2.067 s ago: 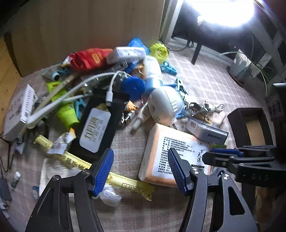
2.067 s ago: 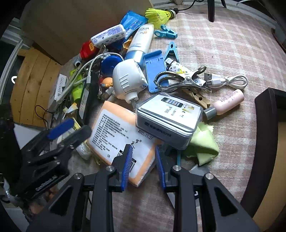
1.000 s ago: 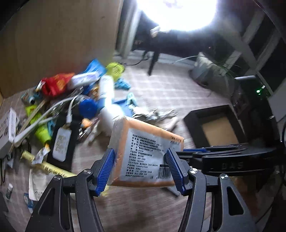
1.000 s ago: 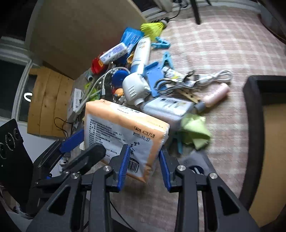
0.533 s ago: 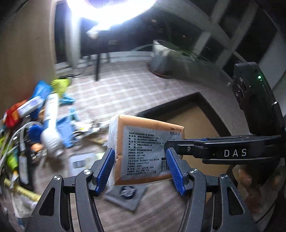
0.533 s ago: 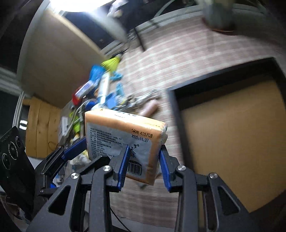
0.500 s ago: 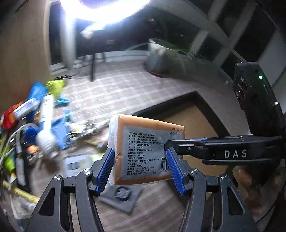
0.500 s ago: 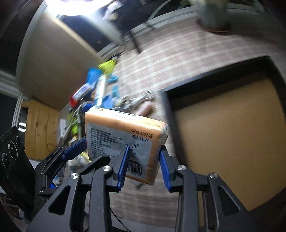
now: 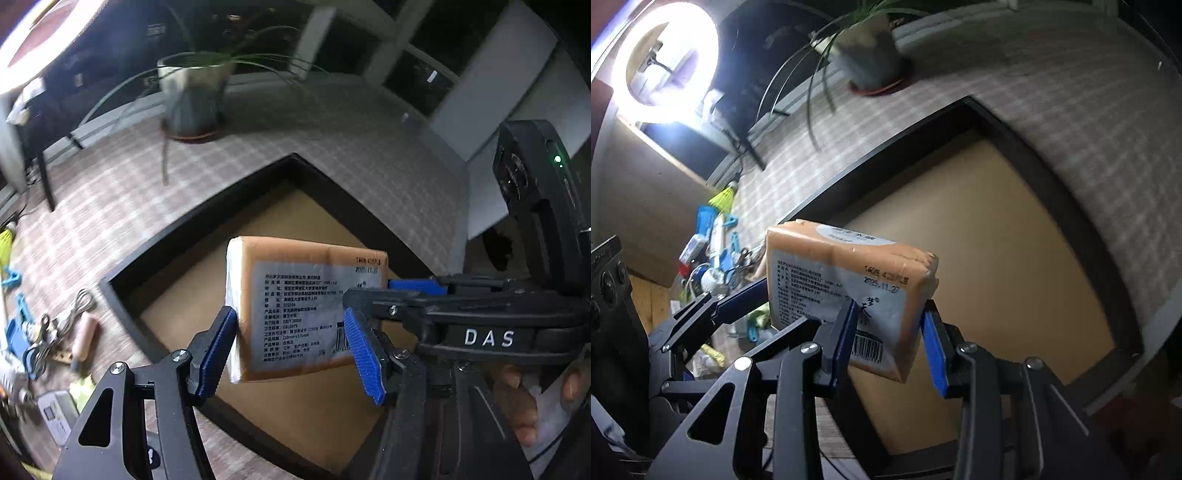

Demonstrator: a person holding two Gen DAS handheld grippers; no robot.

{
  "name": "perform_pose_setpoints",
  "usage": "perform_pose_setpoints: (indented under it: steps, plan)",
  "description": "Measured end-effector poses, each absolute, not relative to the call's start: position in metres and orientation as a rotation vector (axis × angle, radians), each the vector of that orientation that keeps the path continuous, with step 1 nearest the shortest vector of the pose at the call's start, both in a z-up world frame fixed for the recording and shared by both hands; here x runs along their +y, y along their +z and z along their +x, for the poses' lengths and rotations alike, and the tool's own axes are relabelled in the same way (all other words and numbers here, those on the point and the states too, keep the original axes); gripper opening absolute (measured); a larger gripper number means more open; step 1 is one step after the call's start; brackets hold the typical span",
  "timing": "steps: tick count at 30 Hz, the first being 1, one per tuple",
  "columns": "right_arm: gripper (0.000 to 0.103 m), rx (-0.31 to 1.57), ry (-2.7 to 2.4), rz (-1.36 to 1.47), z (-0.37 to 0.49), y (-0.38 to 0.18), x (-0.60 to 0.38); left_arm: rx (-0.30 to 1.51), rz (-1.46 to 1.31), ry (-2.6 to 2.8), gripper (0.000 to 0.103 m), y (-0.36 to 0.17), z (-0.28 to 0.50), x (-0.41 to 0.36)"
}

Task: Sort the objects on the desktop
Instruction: 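Lift the orange-and-white package with the right tool and drop it into the tray, then move the right tool back to the pile and grasp the clear phone-case box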

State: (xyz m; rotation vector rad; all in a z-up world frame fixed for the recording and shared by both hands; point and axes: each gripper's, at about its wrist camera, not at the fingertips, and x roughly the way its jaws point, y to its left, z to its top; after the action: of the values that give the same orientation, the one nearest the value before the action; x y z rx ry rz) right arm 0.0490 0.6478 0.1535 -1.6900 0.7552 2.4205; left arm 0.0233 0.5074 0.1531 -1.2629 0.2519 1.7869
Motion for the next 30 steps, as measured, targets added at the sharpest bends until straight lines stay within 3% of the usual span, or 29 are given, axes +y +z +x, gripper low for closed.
perform_pose_setpoints:
  steps: [16, 24, 30]
  plan:
    - [0.036, 0.592, 2.551, -1.697, 0.030, 0.168, 0.598, 0.248, -1.284, 1.907, 0.058, 0.152, 0.005, 0.455]
    - [0.036, 0.500, 2.697, -1.839, -0.003, 0.163, 0.518, 0.171, -1.370, 2.045, 0.057, 0.143, -0.017, 0.371]
    - [0.036, 0.459, 2.744, -1.990, -0.029, 0.145, 0.453, 0.015, -1.498, 2.142, 0.054, 0.117, -0.040, 0.288]
